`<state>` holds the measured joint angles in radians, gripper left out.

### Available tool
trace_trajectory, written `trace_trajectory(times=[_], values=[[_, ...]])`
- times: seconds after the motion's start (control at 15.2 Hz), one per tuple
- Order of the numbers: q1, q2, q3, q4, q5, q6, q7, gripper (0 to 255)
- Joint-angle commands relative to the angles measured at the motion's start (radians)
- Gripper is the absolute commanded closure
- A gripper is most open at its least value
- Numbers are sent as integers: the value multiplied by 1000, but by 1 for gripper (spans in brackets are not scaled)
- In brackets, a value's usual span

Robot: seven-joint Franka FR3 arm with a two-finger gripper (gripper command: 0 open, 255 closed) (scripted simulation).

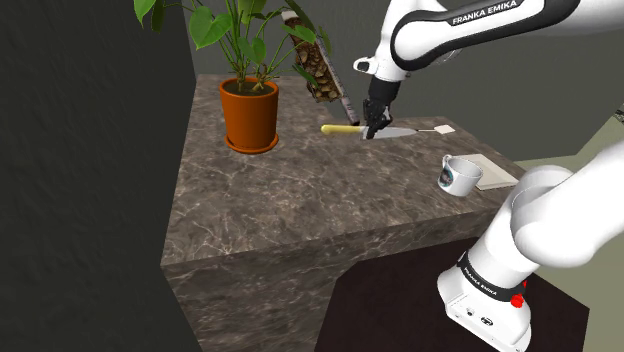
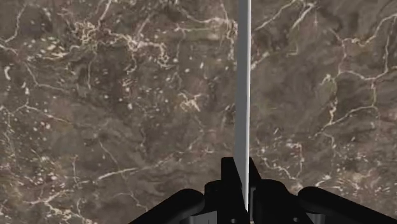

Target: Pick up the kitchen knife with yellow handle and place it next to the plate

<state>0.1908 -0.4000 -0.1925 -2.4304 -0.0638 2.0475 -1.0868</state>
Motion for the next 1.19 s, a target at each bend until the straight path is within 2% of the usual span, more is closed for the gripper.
trace_trajectory(times=[0.0, 0.66, 1.12], values=[[-22, -2, -36, 1, -15, -1, -50, 255], [-123, 42, -223, 63, -72, -10, -305, 255], [-170, 144, -359, 173, -62, -12, -502, 255]])
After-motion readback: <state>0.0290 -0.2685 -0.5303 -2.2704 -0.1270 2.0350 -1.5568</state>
